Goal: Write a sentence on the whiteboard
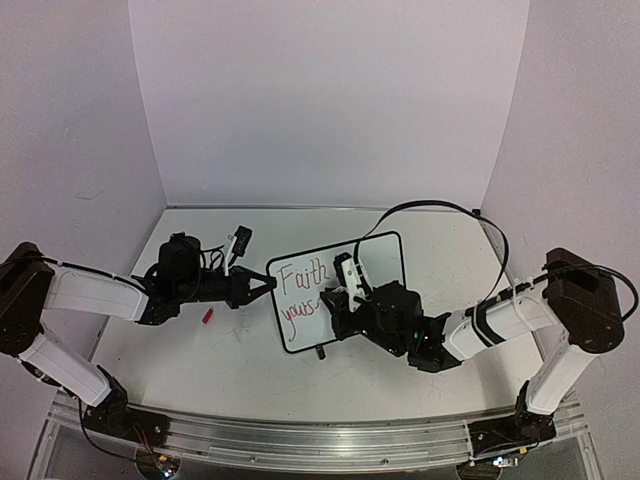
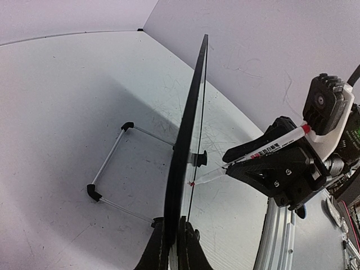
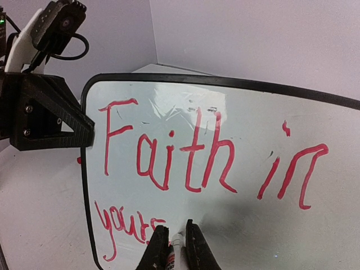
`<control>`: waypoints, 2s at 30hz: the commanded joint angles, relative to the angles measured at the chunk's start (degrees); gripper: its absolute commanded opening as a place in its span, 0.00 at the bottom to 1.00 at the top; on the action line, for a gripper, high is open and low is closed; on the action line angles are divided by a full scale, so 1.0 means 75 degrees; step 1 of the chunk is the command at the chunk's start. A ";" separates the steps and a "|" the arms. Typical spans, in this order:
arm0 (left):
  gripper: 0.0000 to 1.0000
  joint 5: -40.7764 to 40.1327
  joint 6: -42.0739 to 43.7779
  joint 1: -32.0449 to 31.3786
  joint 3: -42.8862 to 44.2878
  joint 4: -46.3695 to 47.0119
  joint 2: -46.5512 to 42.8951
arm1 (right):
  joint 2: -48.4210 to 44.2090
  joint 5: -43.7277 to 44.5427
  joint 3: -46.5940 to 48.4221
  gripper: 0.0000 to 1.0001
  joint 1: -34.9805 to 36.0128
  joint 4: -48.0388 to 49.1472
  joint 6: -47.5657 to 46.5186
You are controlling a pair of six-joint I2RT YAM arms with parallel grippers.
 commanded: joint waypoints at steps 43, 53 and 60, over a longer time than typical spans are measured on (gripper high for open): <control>0.00 -0.0115 0.0307 0.0010 0.0032 -0.0038 -0.0222 | 0.0275 -0.0257 0.0012 0.00 -0.0051 -0.0369 0.0479; 0.00 -0.0110 0.0325 0.0011 0.0045 -0.0048 -0.0191 | 0.0273 -0.0082 0.0004 0.00 -0.0052 -0.0580 0.0536; 0.00 -0.0112 0.0308 0.0010 0.0057 -0.0052 -0.0201 | 0.0185 0.0113 -0.0043 0.00 -0.0061 -0.0702 0.0550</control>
